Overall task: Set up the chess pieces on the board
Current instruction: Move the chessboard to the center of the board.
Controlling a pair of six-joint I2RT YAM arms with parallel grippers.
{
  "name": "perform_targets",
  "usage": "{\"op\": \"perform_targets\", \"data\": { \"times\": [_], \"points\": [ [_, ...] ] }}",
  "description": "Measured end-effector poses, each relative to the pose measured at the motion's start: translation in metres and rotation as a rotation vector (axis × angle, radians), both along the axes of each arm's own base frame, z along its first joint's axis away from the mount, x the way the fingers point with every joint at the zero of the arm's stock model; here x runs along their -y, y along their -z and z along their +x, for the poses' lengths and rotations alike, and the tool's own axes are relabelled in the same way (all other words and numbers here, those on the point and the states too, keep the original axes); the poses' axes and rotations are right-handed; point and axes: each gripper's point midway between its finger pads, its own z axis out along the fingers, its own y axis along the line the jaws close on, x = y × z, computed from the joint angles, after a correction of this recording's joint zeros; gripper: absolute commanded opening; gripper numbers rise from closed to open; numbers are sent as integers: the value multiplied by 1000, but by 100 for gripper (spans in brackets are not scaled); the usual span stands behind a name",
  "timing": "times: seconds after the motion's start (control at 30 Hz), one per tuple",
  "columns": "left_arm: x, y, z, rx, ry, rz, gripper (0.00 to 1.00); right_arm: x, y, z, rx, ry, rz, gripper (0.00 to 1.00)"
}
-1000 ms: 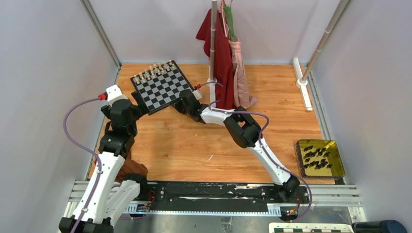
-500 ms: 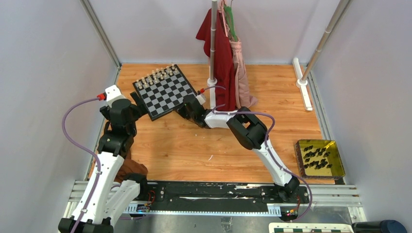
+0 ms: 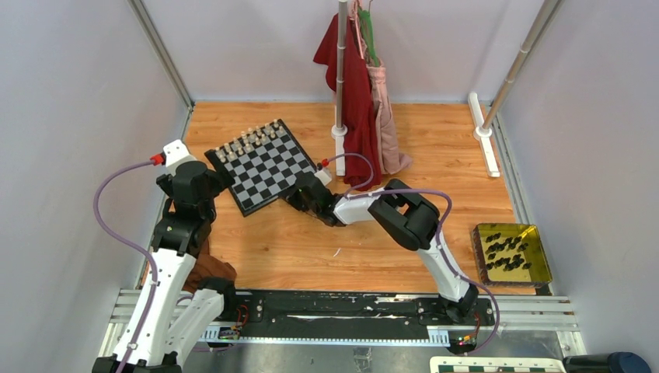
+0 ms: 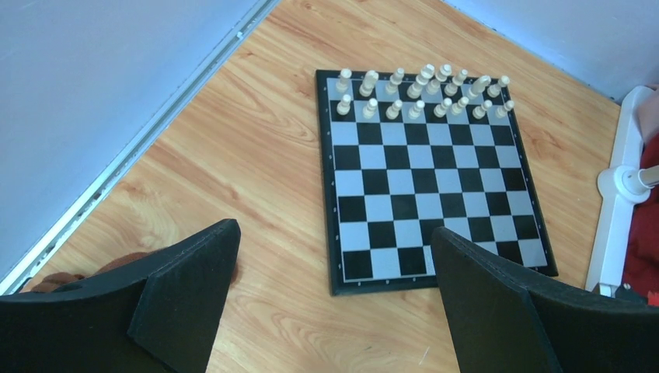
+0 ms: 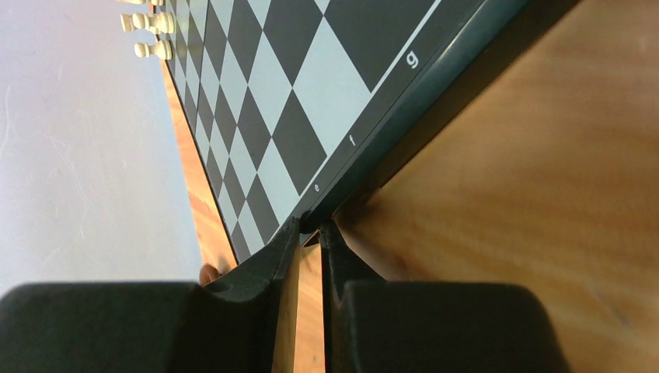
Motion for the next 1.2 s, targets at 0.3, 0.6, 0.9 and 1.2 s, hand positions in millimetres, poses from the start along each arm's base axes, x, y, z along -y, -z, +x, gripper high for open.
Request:
{"op": "perform_targets", "data": {
  "times": [0.3, 0.6, 0.9, 1.2],
  "points": [
    [-2, 1, -10, -4, -17, -20, 100, 11, 3, -59, 2, -61, -13, 0],
    [-2, 2, -18, 1, -26, -46, 100, 35, 6, -116, 2, -120, -22, 0],
    [-2, 1, -25, 3, -26, -51, 100, 64, 9, -153, -2, -144, -23, 0],
    [-1, 5, -29, -18, -15, -50, 100, 103, 9, -170, -11, -128, -37, 0]
  ]
}}
